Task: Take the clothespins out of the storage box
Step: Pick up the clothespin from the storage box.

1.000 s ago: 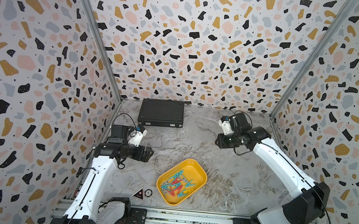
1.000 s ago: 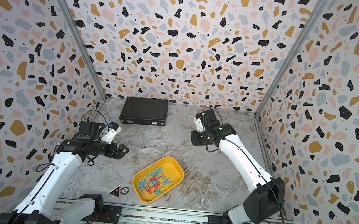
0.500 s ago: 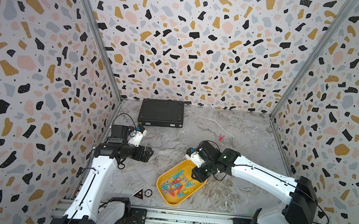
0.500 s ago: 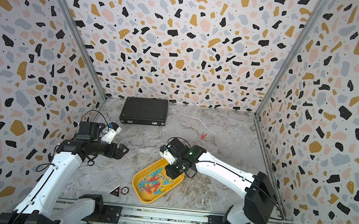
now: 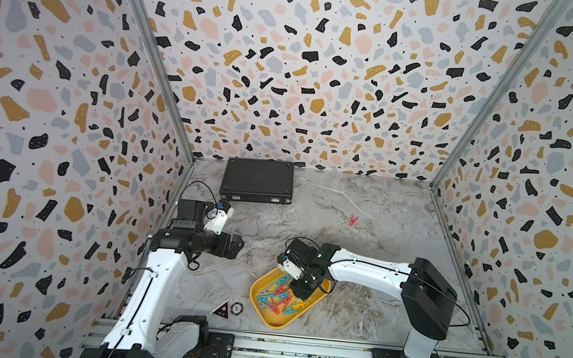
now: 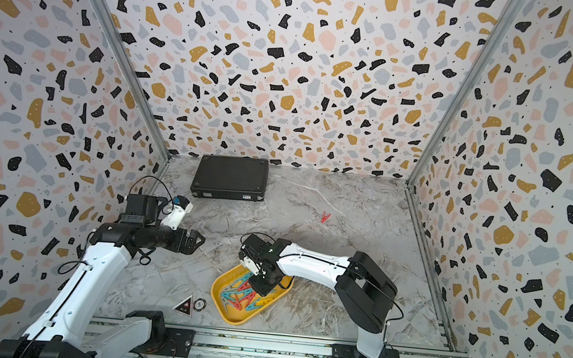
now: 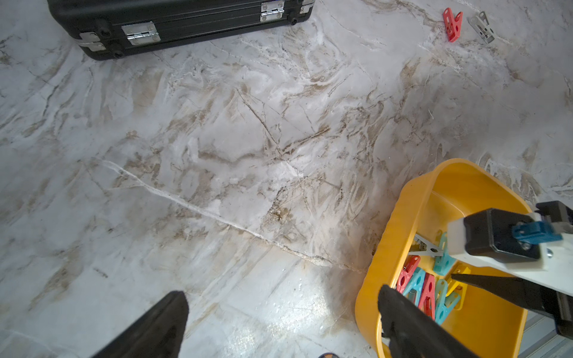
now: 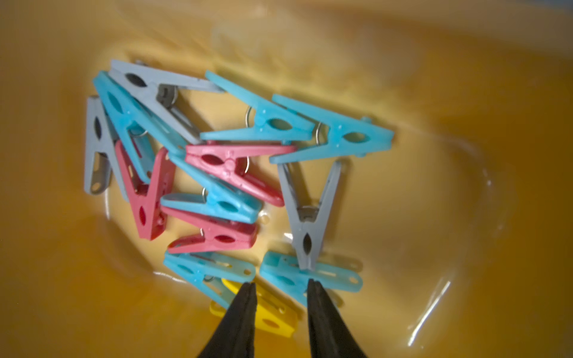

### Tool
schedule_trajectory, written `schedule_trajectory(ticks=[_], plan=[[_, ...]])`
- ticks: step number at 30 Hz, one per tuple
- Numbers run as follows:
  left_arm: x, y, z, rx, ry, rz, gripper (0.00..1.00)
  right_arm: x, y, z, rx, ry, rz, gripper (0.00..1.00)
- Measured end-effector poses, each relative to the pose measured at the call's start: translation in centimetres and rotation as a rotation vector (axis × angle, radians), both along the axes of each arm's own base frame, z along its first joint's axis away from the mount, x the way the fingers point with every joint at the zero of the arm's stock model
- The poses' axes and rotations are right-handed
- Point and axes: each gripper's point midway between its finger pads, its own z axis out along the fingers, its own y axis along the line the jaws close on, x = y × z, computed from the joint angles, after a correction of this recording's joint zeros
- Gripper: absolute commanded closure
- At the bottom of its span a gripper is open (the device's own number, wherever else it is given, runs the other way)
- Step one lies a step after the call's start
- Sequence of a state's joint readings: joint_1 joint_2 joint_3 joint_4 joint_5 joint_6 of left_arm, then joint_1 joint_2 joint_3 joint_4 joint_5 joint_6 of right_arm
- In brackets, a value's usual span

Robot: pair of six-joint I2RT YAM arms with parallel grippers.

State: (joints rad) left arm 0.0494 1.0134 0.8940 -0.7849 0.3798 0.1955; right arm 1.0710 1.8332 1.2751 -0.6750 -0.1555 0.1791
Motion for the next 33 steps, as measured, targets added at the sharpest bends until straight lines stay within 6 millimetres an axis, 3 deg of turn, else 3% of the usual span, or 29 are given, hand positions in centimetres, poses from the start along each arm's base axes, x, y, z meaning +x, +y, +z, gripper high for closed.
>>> schedule_trajectory(ticks=[7,17,33], plan=[[0.0,0.0,0.0,0.0,0.002,0.0,0.0,1.2,1.1,-0.7,-0.007,-0.035,0.007,0.66],[0.0,0.0,0.0,-0.001,0.001,0.0,0.0,1.4,1.0,-2.2,-0.039,-0.033,0.013,0.63],[0.0,0.0,0.0,-0.001,0.001,0.0,0.0,1.9,0.6,-2.0,-0.023,-0.075,-0.017,0.78]])
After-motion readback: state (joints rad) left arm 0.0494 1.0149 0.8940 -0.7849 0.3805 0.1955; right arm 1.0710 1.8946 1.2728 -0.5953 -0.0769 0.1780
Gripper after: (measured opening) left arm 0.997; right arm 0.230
